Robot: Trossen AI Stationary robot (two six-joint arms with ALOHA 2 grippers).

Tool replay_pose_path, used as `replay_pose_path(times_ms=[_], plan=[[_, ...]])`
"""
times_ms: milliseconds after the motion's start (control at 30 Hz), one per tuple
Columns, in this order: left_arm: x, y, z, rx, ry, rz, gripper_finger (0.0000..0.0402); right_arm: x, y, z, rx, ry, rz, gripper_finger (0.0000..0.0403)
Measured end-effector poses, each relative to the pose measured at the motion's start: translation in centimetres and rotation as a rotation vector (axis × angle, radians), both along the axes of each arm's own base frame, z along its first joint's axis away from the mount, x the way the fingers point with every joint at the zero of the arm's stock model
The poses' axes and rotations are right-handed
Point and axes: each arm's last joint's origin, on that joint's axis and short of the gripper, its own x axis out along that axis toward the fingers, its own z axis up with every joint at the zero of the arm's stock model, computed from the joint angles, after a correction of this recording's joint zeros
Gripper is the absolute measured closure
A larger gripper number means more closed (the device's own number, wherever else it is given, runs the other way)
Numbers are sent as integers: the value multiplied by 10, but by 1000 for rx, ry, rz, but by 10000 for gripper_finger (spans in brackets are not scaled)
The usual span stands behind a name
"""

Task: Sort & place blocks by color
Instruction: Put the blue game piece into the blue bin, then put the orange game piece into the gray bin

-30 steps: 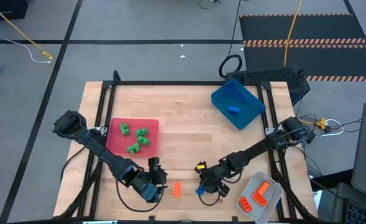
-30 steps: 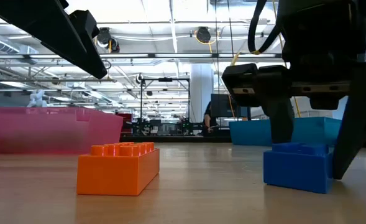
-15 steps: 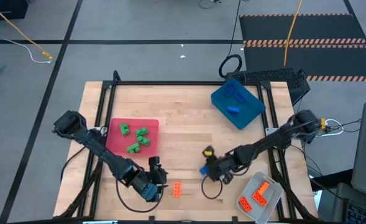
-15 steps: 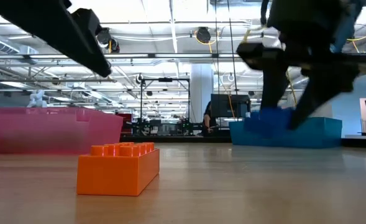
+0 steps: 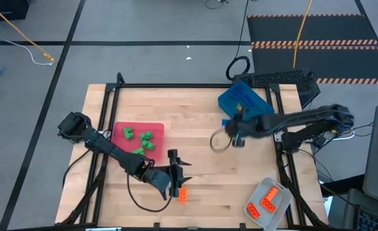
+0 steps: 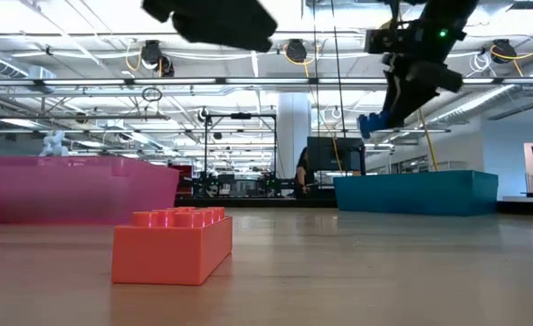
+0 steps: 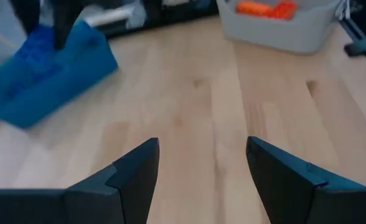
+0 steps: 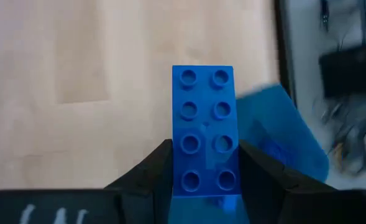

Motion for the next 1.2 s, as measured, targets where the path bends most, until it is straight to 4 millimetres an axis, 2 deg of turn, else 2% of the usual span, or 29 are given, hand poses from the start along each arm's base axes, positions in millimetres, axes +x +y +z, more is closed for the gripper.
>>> replay_pose_path(times_ms=[133,300,500,600,767,967,1200], plan=[[8,13,9,23,-49,10,160,-22,-26,15,20,-42,-162,269],[15,33,20,-14,-81,24,160,-45,-48,19,44,15,-323,269],[22,53,42,-29,-130,35,160,-52,-59,19,107,25,-378,269],[27,61,50,-62,-141,14,160,-56,-63,12,107,47,-401,269],[30,73,51,-123,-100,21,160,-70,-71,-14,124,140,-481,264],[36,91,51,-197,-121,110,160,-79,-75,-40,57,187,-529,207],[37,98,48,-240,-111,157,160,-79,-77,-42,-1,176,-536,135]])
